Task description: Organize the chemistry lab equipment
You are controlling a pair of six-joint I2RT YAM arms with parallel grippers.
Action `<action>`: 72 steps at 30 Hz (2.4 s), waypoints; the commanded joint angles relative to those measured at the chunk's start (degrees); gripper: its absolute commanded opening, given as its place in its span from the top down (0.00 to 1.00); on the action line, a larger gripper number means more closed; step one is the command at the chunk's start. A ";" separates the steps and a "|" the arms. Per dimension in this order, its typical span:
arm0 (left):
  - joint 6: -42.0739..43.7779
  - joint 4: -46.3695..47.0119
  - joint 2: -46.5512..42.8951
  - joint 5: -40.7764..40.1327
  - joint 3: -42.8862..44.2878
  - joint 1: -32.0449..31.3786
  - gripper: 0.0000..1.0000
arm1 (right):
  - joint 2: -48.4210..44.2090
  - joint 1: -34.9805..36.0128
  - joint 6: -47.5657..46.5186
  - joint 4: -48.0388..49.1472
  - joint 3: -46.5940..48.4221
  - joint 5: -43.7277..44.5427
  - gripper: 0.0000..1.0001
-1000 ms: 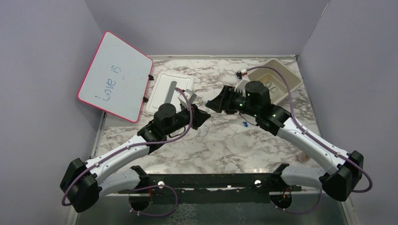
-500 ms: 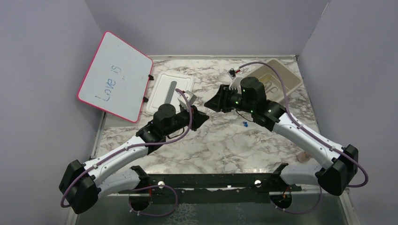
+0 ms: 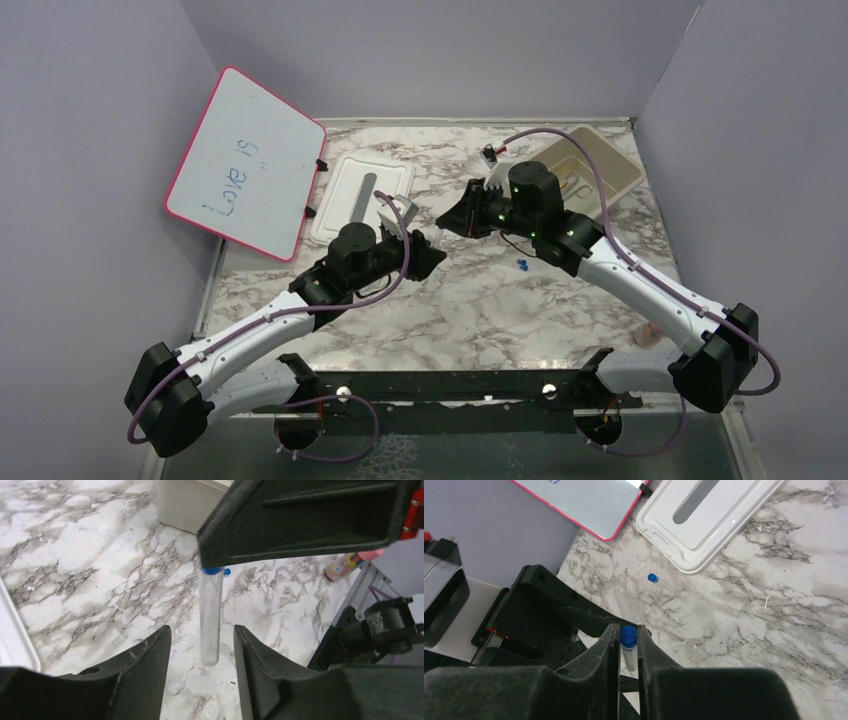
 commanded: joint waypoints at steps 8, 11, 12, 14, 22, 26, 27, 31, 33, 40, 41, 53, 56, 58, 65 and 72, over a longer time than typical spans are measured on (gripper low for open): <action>0.98 -16.06 -12.57 -33.54 5.27 0.17 0.37 | 4.27 1.46 -11.04 13.68 -4.51 6.90 0.87; 2.14 -21.38 -17.21 -43.45 8.14 0.15 0.36 | 5.44 4.65 -14.13 18.06 -6.17 11.70 0.87; 2.63 -22.87 -18.32 -46.02 9.15 0.18 0.36 | 5.82 6.06 -14.94 19.77 -6.73 13.30 0.87; 3.63 -24.59 -20.06 -51.19 10.50 0.11 0.35 | 6.86 8.98 -15.99 22.71 -7.34 17.17 0.87; 6.17 -23.12 -21.57 -63.70 12.72 0.21 0.32 | 15.54 24.87 -21.03 37.91 -8.40 39.92 0.87; 7.07 -23.20 -21.38 -65.39 13.39 0.21 0.32 | 21.63 29.56 -22.60 42.83 -5.52 50.71 0.87; 7.00 -23.45 -21.49 -65.60 13.32 0.20 0.32 | 23.07 30.22 -23.10 44.69 -5.35 51.81 0.87; 8.07 -21.81 -22.56 -65.02 11.17 0.21 0.32 | 29.19 31.65 -26.91 53.75 -4.55 55.93 0.87; 8.68 -21.71 -22.42 -64.50 11.09 0.15 0.32 | 31.64 31.90 -29.17 57.42 -3.60 56.30 0.87; 7.53 -23.48 -22.02 -67.97 12.00 0.21 0.32 | 38.78 32.00 -37.44 65.76 -1.57 59.38 0.88; 7.67 -22.80 -22.65 -67.32 11.58 0.17 0.32 | 39.92 32.00 -38.48 66.67 -1.20 60.13 0.88; 7.03 -23.08 -23.93 -66.15 11.07 0.21 0.31 | 40.49 32.35 -36.93 65.75 -4.06 56.09 0.89; 7.10 -23.14 -23.74 -66.26 10.98 0.21 0.31 | 40.81 32.35 -36.03 64.64 -4.28 56.08 0.89; 7.15 -23.04 -23.57 -66.15 10.86 0.21 0.31 | 40.70 32.52 -35.80 64.55 -4.93 55.89 0.90; 6.93 -23.32 -23.29 -65.72 10.89 0.17 0.31 | 40.90 32.62 -34.94 63.11 -5.38 54.40 0.90; 6.60 -23.64 -23.44 -65.69 10.92 0.21 0.31 | 41.90 32.62 -35.44 64.14 -5.81 53.15 0.90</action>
